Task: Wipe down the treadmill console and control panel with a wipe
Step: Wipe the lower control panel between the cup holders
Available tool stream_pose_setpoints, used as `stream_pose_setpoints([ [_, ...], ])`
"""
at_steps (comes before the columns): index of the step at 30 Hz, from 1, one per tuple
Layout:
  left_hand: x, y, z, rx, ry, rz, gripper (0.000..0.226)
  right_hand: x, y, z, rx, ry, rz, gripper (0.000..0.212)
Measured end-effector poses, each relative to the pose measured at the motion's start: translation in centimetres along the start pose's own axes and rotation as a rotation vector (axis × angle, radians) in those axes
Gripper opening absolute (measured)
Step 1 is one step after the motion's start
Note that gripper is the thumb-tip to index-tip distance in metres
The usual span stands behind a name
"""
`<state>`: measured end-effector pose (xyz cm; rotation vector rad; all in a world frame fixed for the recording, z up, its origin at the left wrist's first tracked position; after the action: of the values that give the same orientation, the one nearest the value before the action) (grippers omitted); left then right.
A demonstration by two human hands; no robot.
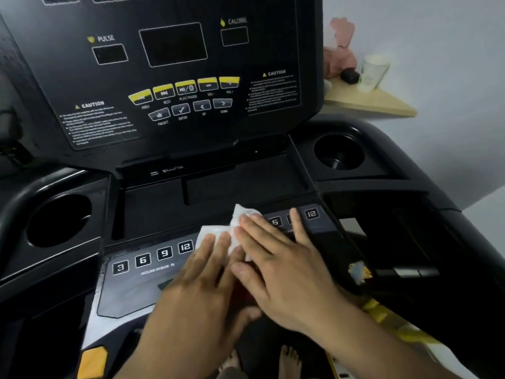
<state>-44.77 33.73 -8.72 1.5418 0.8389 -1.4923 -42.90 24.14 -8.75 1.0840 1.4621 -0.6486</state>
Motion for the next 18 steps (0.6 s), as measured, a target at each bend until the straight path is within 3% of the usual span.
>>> stream_pose_setpoints([
  [5, 0.9, 6.1, 5.4, 0.114, -0.040, -0.026, 0.086, -2.7, -1.3, 7.3, 0.204, -0.053, 0.013, 0.062],
  [8, 1.2, 7.6, 8.0, 0.138, 0.032, -0.065, 0.089, -3.2, -1.9, 9.0, 0.223, -0.074, -0.012, 0.067],
  [18, -0.5, -2.9, -4.6, -0.187, -0.171, 0.050, 0.069, 1.0, 3.4, -5.1, -0.125, 0.037, -0.095, 0.072],
])
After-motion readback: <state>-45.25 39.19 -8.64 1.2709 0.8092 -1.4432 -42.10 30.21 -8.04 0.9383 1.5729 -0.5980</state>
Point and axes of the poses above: each hand's wrist, its own y-axis towards the middle knuckle, its own x-axis out of the palm, z = x × y, the point moved 9 cm from there along y, towards the middle knuckle, and after that the axes turned 7 degrees about -x, right-handed, at the moved point
